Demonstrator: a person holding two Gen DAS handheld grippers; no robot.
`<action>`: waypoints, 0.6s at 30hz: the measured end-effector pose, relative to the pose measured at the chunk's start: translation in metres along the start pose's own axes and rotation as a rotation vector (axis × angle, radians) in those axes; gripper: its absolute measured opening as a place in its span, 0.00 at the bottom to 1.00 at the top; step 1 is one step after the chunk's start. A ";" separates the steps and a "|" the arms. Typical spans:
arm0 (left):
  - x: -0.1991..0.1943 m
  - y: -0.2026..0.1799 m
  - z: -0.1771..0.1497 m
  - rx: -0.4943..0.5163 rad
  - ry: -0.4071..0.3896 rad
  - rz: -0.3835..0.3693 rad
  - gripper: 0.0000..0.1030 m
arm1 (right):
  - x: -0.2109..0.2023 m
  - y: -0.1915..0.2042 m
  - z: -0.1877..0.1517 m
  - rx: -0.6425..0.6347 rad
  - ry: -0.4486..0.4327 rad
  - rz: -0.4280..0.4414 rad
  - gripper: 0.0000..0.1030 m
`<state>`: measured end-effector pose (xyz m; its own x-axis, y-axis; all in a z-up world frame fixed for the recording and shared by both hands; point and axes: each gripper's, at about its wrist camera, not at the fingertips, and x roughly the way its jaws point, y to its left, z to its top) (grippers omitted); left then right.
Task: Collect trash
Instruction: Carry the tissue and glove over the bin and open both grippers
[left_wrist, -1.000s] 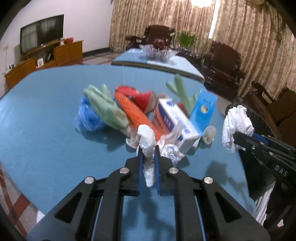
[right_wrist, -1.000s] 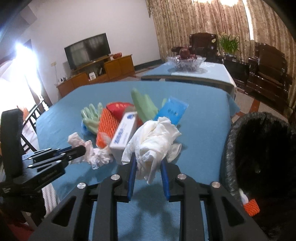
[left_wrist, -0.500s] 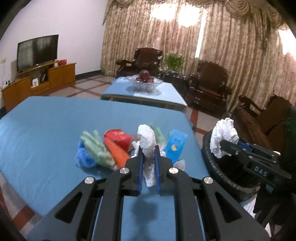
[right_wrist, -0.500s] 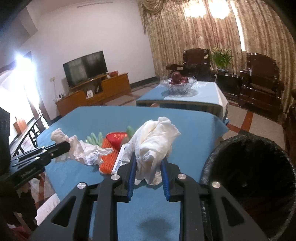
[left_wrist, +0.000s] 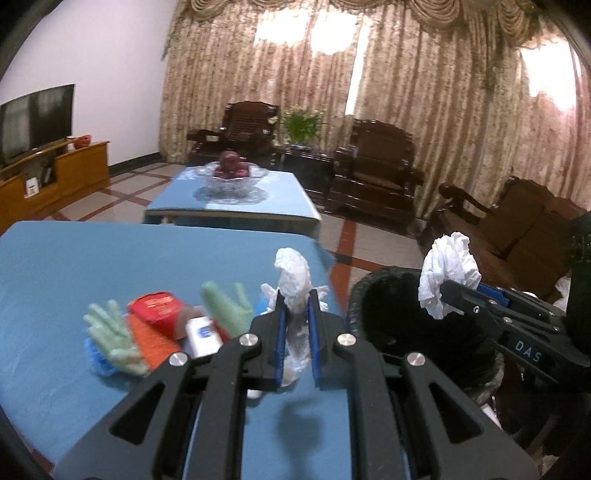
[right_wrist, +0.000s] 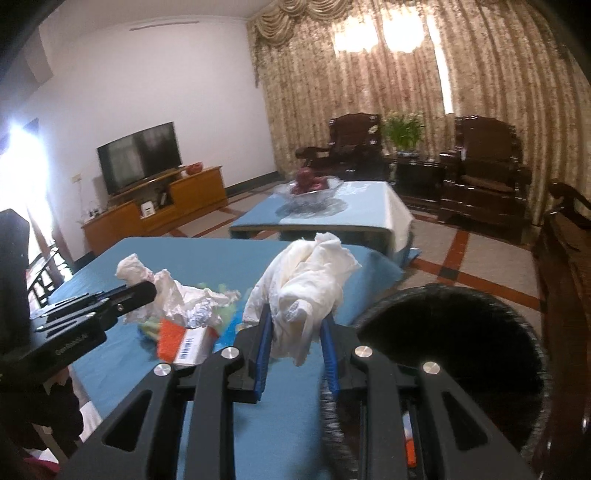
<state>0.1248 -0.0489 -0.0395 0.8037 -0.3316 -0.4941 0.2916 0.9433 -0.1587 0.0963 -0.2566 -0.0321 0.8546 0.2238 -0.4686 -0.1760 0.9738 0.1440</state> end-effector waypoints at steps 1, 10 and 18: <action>0.004 -0.005 0.001 0.004 0.002 -0.010 0.10 | -0.002 -0.007 0.001 0.008 -0.003 -0.017 0.24; 0.066 -0.076 0.008 0.075 0.044 -0.151 0.10 | -0.014 -0.086 -0.010 0.083 0.017 -0.190 0.24; 0.128 -0.131 0.002 0.120 0.129 -0.242 0.11 | -0.008 -0.144 -0.025 0.133 0.072 -0.306 0.29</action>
<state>0.1903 -0.2145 -0.0802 0.6330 -0.5344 -0.5601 0.5320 0.8259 -0.1867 0.1023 -0.3977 -0.0708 0.8204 -0.0715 -0.5673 0.1531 0.9834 0.0975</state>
